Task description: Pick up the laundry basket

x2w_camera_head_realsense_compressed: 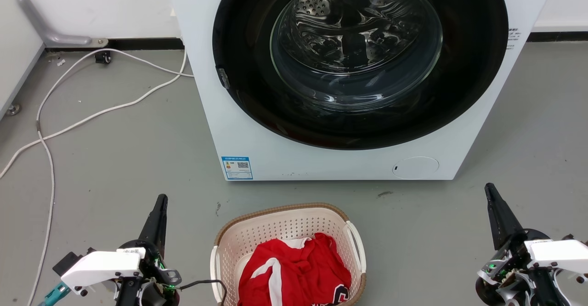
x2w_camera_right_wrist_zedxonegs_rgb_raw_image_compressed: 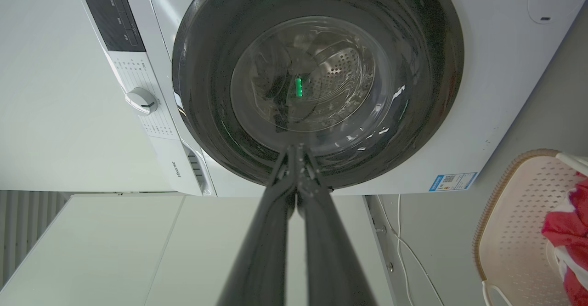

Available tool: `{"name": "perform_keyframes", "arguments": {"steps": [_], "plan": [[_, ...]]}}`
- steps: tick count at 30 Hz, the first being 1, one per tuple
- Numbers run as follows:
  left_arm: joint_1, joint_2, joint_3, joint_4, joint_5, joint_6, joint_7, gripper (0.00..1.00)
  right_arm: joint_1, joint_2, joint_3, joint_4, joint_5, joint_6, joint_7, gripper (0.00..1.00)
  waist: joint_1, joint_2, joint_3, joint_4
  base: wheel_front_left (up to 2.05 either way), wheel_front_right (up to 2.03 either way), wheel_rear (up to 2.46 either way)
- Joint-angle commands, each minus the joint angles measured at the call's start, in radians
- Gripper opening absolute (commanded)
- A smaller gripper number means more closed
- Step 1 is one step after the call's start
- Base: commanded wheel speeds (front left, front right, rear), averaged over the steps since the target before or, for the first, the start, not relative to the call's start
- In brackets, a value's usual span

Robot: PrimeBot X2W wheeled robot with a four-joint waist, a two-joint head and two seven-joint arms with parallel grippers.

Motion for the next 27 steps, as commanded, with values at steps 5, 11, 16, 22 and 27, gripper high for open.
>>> {"name": "perform_keyframes", "arguments": {"steps": [5,11,16,22,27], "plan": [[-0.007,0.003,0.002,-0.002,0.002,-0.002,0.001,0.00,-0.013,0.003,0.000,0.000,-0.006,0.000,-0.001,0.00,0.0000,0.0000,0.000,0.000,0.00,0.00,0.00],[-0.007,0.003,0.002,-0.002,0.002,-0.002,0.001,0.00,-0.013,0.003,0.000,0.000,-0.006,0.000,-0.001,0.00,0.0000,0.0000,0.000,0.000,0.00,0.00,0.00],[-0.007,0.003,0.002,-0.002,0.002,-0.002,0.001,0.00,-0.013,0.003,0.000,0.000,-0.006,0.000,-0.001,0.00,0.0000,0.0000,0.000,0.000,0.00,0.00,0.00],[-0.007,0.003,0.002,-0.002,0.002,-0.002,0.001,0.00,-0.013,0.003,0.000,0.000,-0.006,0.000,-0.001,0.00,0.0000,0.0000,0.000,0.000,0.00,0.00,0.00],[0.000,0.000,0.000,0.001,0.000,0.000,0.000,1.00,0.000,0.000,0.000,0.001,0.000,0.000,0.000,1.00,0.0000,0.0000,0.000,0.000,0.00,0.00,0.00]]}}
